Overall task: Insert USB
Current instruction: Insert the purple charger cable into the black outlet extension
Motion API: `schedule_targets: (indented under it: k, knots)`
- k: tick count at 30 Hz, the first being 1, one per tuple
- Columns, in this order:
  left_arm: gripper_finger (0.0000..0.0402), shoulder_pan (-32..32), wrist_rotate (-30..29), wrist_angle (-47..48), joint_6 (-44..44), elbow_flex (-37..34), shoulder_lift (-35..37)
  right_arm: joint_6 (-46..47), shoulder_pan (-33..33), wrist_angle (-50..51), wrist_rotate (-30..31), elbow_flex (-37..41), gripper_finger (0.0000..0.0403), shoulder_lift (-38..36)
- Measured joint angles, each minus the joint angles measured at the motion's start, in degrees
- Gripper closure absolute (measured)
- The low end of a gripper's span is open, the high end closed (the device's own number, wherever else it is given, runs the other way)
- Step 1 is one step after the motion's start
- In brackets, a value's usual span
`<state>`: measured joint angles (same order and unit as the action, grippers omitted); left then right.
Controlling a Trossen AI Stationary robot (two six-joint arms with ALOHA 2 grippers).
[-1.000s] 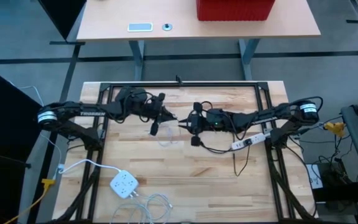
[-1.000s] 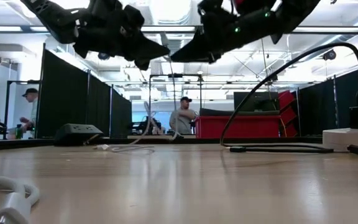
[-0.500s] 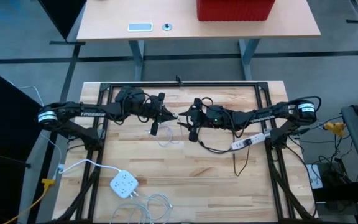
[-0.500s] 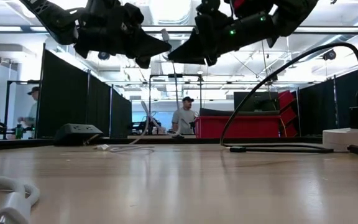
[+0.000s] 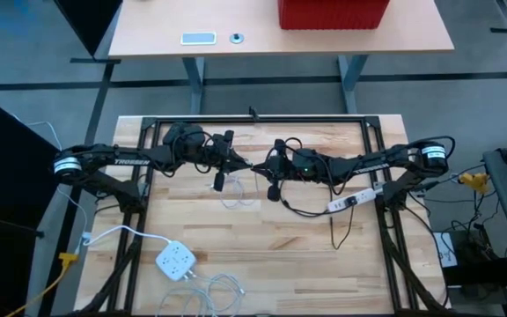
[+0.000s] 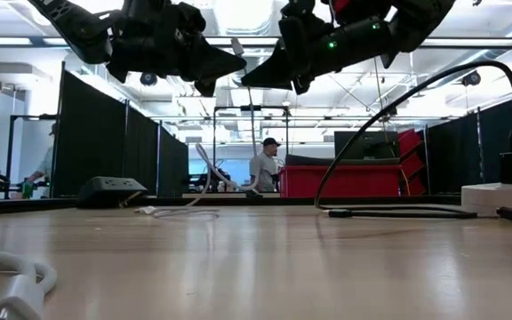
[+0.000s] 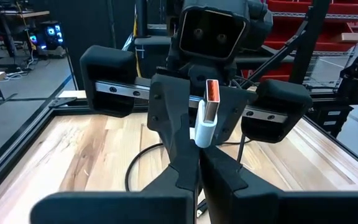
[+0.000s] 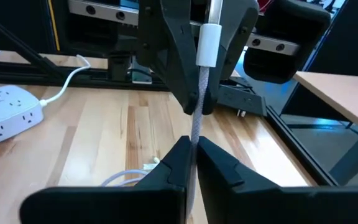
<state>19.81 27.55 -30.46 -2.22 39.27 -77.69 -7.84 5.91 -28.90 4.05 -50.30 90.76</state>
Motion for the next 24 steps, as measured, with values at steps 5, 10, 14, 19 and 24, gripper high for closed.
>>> schedule_targets:
  k: [5,10,14,19,24]
  knots:
    - [0.0377,0.00,0.00,-0.15,0.00,0.10,0.13,0.08,0.00,1.50,-0.02,0.00,0.0399,0.03]
    - [0.0345,0.00,0.00,-0.42,0.00,0.11,0.96,0.17,0.00,2.25,0.00,0.00,0.0401,0.09]
    - [0.0323,0.00,0.00,-0.51,0.00,0.13,1.33,-0.09,0.00,2.16,-0.01,0.00,0.0401,0.09]
    - [0.0318,0.00,-1.48,-0.13,0.39,0.13,1.33,-0.58,0.00,2.10,0.00,0.00,0.0401,0.09]
    - [0.0379,0.00,-1.60,-0.24,0.15,0.13,1.33,-1.14,-0.02,2.09,0.00,0.00,0.0397,0.09]
